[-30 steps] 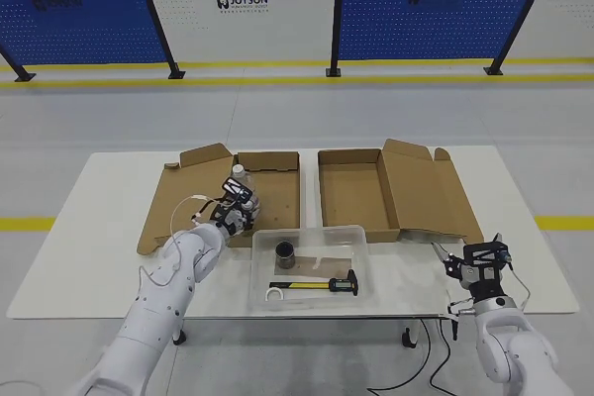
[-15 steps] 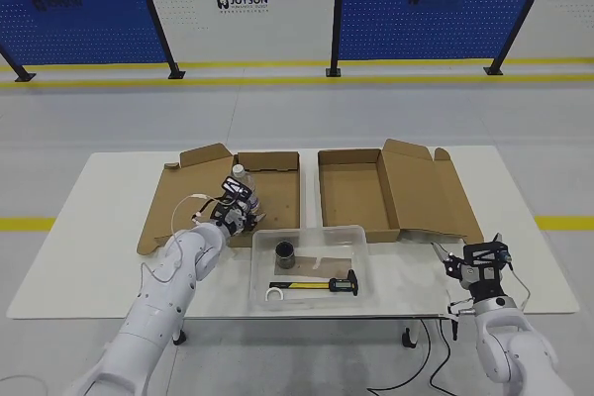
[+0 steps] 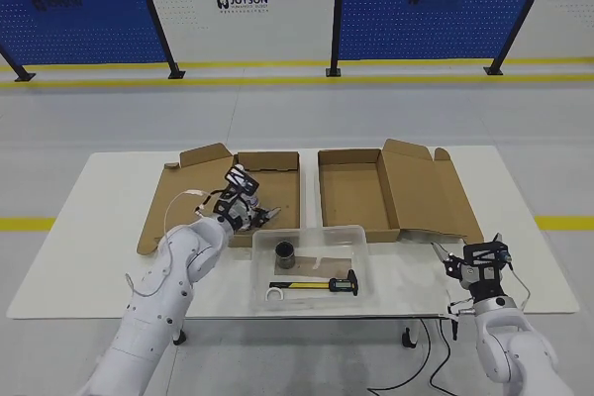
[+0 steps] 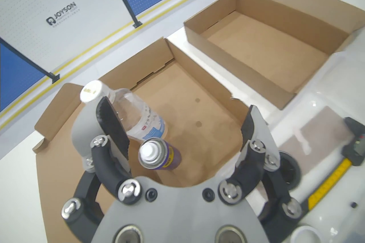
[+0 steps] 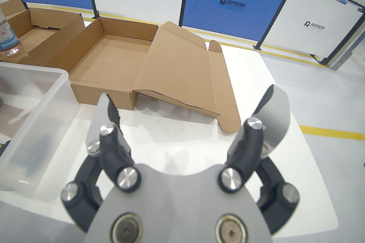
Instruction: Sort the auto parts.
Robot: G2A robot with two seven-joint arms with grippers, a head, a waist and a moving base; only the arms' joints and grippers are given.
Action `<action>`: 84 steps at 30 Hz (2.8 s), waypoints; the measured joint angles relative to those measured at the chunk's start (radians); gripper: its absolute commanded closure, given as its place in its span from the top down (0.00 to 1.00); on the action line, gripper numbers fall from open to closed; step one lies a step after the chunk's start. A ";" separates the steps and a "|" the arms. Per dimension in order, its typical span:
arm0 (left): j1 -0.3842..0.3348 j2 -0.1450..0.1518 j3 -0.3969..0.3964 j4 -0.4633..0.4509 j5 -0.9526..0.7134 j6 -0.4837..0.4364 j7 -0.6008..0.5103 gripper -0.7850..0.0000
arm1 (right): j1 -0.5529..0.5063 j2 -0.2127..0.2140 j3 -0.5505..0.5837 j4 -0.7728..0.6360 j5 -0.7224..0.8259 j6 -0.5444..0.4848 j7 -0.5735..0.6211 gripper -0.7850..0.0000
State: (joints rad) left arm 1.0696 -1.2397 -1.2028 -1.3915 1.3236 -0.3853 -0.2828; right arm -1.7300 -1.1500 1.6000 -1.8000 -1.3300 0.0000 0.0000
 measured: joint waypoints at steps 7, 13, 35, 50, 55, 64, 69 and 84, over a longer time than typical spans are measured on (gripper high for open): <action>0.153 0.021 -0.003 -0.240 -0.010 -0.139 -0.106 0.85 | 0.000 0.000 0.000 0.000 0.000 0.000 0.000 1.00; 0.235 0.027 0.018 -0.292 -0.019 -0.156 -0.171 0.80 | 0.000 0.000 0.000 0.000 0.000 0.000 0.000 1.00; 0.174 -0.001 0.078 -0.178 -0.113 0.163 -0.279 0.56 | 0.000 0.000 0.000 0.000 0.000 0.000 0.000 1.00; 0.150 -0.009 0.103 -0.110 -0.082 0.203 -0.265 0.48 | 0.000 0.000 0.000 0.000 0.000 0.000 0.000 1.00; 0.147 -0.011 0.110 -0.092 -0.082 0.195 -0.265 0.48 | 0.000 0.000 0.000 0.000 0.000 0.000 0.000 1.00; 0.149 -0.012 0.118 -0.094 -0.092 0.172 -0.276 0.39 | 0.000 0.000 0.000 0.000 0.000 0.000 0.000 1.00; 0.159 -0.012 0.123 -0.108 -0.103 0.161 -0.285 0.35 | 0.000 0.000 0.000 0.000 0.000 0.000 0.000 1.00; 0.170 -0.010 0.128 -0.126 -0.118 0.121 -0.311 0.35 | 0.000 0.000 0.000 0.000 0.000 0.000 0.000 1.00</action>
State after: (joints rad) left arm 1.2400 -1.2494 -1.0751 -1.5174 1.2051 -0.2645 -0.5940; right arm -1.7300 -1.1500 1.6000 -1.8000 -1.3300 0.0000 0.0000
